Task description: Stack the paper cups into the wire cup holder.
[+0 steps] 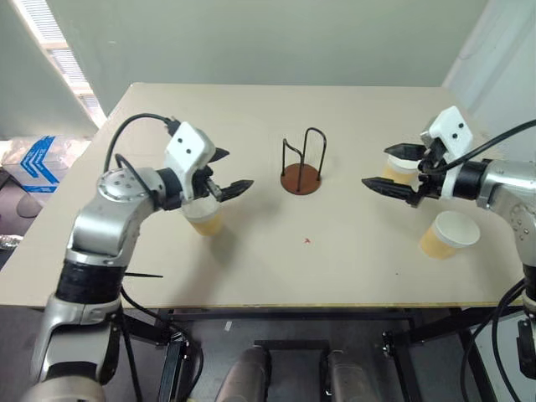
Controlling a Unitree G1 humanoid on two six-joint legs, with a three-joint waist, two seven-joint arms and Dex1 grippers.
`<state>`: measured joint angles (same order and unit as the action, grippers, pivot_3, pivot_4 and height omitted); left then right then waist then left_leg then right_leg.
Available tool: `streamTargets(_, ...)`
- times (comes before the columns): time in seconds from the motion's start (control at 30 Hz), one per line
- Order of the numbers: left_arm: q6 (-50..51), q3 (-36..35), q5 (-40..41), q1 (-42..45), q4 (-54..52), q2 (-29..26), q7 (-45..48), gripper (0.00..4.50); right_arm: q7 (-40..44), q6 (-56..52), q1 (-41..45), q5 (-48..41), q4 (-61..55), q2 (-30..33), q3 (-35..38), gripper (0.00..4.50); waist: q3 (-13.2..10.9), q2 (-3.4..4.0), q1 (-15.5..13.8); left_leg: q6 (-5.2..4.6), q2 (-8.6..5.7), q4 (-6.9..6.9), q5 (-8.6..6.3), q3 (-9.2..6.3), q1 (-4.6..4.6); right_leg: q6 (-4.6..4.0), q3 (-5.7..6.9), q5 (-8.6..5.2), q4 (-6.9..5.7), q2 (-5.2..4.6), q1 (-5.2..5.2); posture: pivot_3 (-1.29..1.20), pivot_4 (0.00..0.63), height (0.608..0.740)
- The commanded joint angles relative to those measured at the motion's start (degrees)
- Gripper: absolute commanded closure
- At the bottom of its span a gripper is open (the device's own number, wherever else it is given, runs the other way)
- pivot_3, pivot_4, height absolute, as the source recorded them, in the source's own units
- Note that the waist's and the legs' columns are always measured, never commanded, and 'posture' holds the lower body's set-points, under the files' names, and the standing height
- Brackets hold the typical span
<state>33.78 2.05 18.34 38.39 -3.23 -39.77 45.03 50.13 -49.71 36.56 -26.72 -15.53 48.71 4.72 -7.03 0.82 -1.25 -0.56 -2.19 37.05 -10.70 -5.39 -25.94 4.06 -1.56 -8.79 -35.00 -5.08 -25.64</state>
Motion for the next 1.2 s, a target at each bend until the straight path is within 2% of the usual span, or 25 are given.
streamTargets(0.03, -0.6, 0.5, -0.9, 2.0, 0.4, 1.2, -0.2, 0.0, -0.9, -0.5, 0.1, -1.3, -2.6, 1.3, 2.9, 0.02, 0.0, 0.0, 0.0, -0.03, 0.0, 0.0, 0.02, 0.0, -0.01, 0.0, 0.0, 0.0, 0.01, 0.0, 0.0, 0.0, 0.15, 0.74)
streamTargets(0.6, -2.3, 5.0, -7.2, 9.9, 14.1, 14.8, -5.6, 0.0, -2.0, -2.5, -0.6, -3.4, -4.2, 2.5, 3.4, 0.02, 0.0, -0.03, -0.1, -0.16, -0.03, 0.03, 0.18, 0.02, -0.03, 0.26, -0.01, 0.14, 0.07, -0.02, 0.06, 0.0, 0.15, 0.74)
streamTargets(0.77, -1.1, 6.3, -6.6, 11.3, 16.2, 17.8, -3.3, 0.0, -2.4, -3.5, -1.1, -4.4, -5.3, 2.9, 4.2, 0.02, 0.0, -0.05, -0.1, -0.13, -0.03, 0.04, 0.23, 0.04, -0.04, 0.35, -0.03, 0.17, 0.11, -0.03, 0.07, 0.0, 0.15, 0.74)
streamTargets(1.2, -6.8, 6.3, -10.1, 17.2, 28.7, 23.2, -5.2, 0.0, -4.3, -4.6, -2.4, -5.5, -7.2, 3.4, 5.3, 0.02, 0.0, -0.05, -0.3, -0.3, -0.06, 0.04, 0.32, 0.06, -0.05, 0.52, -0.08, 0.25, 0.12, -0.03, 0.1, 0.0, 0.15, 0.74)
